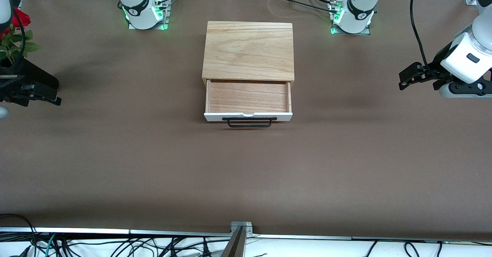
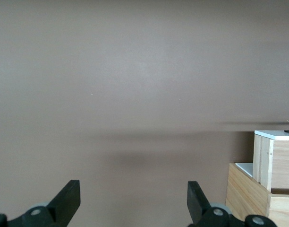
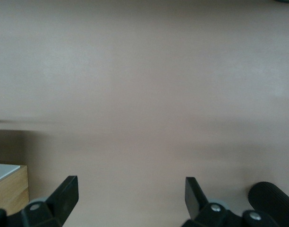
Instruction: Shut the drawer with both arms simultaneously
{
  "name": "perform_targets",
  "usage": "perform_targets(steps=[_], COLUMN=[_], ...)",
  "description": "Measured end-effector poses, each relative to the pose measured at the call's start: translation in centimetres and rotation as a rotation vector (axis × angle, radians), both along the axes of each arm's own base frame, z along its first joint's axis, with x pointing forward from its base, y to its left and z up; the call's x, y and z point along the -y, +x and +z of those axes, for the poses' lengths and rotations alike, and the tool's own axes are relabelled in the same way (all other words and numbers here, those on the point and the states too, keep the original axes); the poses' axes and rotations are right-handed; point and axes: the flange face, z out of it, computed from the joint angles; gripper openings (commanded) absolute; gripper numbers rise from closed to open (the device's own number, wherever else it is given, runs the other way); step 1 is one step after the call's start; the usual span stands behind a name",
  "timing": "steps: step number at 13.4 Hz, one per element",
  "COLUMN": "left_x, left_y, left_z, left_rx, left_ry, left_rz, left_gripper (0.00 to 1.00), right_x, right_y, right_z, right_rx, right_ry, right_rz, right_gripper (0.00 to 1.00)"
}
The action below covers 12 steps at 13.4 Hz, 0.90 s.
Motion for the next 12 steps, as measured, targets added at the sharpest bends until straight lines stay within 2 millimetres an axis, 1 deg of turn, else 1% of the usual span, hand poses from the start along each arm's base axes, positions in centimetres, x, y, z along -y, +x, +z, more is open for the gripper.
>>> perform_targets(steps=[1, 2, 4, 5, 7, 8, 10, 11, 12], left_x=[0.0, 0.0, 0.5, 1.1, 3.3, 4.5, 7.4, 8.5, 9.2], left_y=[0.0, 0.0, 0.0, 0.2, 0.7, 0.8, 1.1, 1.6, 2.6], left_z=[0.0, 0.0, -0.3, -1.0, -2.7, -3.5, -5.5, -7.1, -8.8], left_rx=[0.000, 0.000, -0.008, -0.024, -0.055, -0.069, -0.113, -0.136, -0.138], left_ry=[0.000, 0.000, -0.011, -0.021, -0.029, -0.039, -0.106, -0.137, -0.159], left_rz=[0.000, 0.000, -0.008, -0.016, -0.048, -0.065, -0.094, -0.099, -0.096], left_gripper=[1.00, 1.00, 1.00, 1.00, 1.00, 1.00, 1.00, 1.00, 1.00], right_x=[-1.3, -3.2, -8.3, -11.3, -17.1, -19.2, -21.8, -22.8, -23.9], right_y=[0.5, 1.0, 2.3, 3.0, 3.8, 4.0, 4.6, 4.8, 5.0], right_z=[-1.0, -2.4, -6.3, -8.6, -12.9, -14.9, -17.9, -18.9, -19.6], right_rx=[-0.010, -0.024, -0.052, -0.055, -0.050, -0.050, -0.038, -0.021, 0.001], right_ry=[0.001, 0.000, -0.005, -0.008, 0.019, 0.052, 0.116, 0.136, 0.152], right_rz=[0.020, 0.049, 0.120, 0.158, 0.212, 0.222, 0.219, 0.218, 0.216], right_gripper=[1.00, 1.00, 1.00, 1.00, 1.00, 1.00, 1.00, 1.00, 1.00])
